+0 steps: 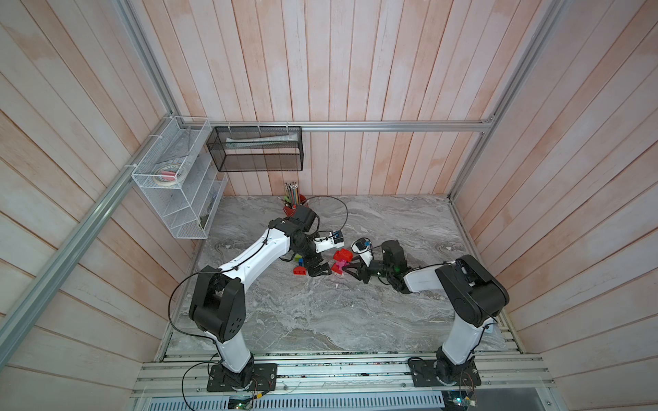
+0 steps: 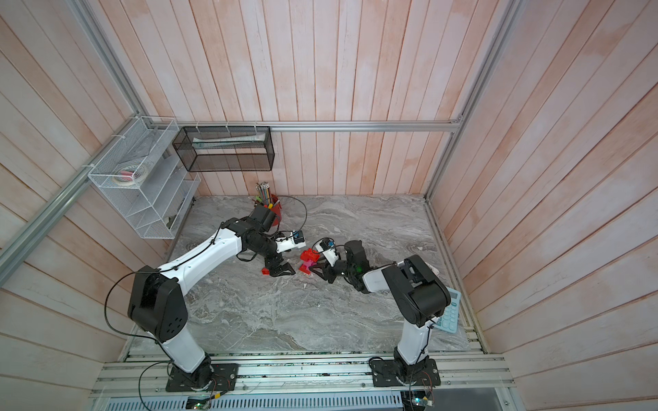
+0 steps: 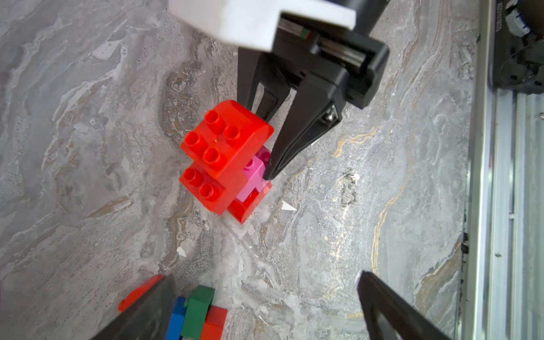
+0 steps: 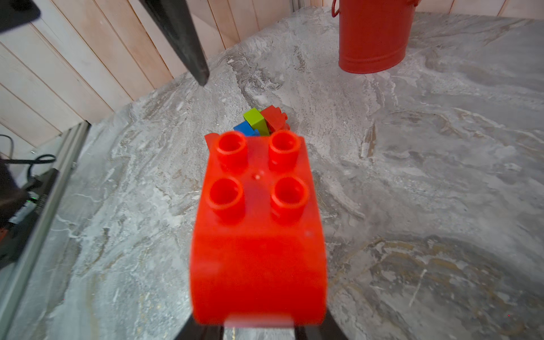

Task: Assemble the letter s with lego
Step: Adjust the lego brick at the center of the board.

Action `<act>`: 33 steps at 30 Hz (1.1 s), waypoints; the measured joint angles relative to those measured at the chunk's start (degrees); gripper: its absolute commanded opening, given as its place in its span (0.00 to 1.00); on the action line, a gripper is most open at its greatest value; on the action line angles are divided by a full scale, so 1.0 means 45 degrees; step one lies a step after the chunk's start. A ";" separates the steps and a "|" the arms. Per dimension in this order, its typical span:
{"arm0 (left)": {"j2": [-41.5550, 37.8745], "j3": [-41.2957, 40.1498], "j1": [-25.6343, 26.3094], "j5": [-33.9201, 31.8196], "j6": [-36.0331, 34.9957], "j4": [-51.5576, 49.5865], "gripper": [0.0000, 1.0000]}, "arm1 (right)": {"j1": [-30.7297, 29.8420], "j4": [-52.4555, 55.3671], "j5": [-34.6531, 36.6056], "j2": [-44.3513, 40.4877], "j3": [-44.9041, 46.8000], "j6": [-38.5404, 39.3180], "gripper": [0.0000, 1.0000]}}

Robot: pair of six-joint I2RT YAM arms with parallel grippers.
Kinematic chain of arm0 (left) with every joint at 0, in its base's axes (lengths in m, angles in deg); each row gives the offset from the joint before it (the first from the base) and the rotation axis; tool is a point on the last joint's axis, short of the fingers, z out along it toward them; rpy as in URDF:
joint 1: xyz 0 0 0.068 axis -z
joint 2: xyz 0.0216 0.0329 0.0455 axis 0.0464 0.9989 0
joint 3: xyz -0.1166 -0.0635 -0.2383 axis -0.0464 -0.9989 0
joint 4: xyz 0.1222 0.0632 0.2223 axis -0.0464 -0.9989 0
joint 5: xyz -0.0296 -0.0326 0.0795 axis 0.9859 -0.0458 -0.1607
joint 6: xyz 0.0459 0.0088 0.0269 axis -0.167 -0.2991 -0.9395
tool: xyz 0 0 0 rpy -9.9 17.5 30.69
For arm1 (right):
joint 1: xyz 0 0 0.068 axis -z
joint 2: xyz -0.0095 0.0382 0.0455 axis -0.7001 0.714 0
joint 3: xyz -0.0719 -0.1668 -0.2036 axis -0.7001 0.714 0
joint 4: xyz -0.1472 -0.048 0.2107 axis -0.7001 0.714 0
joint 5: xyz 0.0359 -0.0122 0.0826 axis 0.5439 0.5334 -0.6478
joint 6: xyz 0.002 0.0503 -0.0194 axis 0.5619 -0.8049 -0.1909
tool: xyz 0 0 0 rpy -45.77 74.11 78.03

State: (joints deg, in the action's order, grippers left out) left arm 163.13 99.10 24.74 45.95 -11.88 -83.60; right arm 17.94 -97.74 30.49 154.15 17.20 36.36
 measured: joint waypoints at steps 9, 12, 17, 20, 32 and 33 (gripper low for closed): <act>-0.0248 0.0000 -0.0112 0.0248 0.0136 0.0185 1.00 | 0.1137 0.4488 -0.3055 0.0738 -0.2497 -0.0641 0.30; -0.0248 0.0000 -0.0112 0.0335 0.0189 0.0185 1.00 | 0.1375 0.6397 -0.3653 0.1535 -0.3609 -0.0287 0.30; -0.0248 -0.0010 -0.0112 0.0374 0.0272 0.0243 1.00 | 0.1525 0.9355 -0.4352 0.2900 -0.5314 0.0471 0.30; -0.0248 -0.0058 -0.0112 0.0374 0.0355 0.0345 1.00 | 0.1525 1.0652 -0.4697 0.3551 -0.6003 0.0670 0.32; -0.0248 -0.0223 -0.0112 0.0379 0.0563 0.0471 1.00 | 0.1525 1.3090 -0.5615 0.5129 -0.7927 0.0743 0.37; -0.0248 -0.0223 -0.0112 0.0379 0.0563 0.0471 1.00 | 0.1535 1.3143 -0.5654 0.5173 -0.7961 0.0690 0.37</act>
State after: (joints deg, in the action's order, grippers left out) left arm 162.01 98.10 24.24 47.65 -9.34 -81.48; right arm 24.84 -38.59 5.05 177.43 -18.62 39.46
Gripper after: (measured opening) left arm 0.998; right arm 0.370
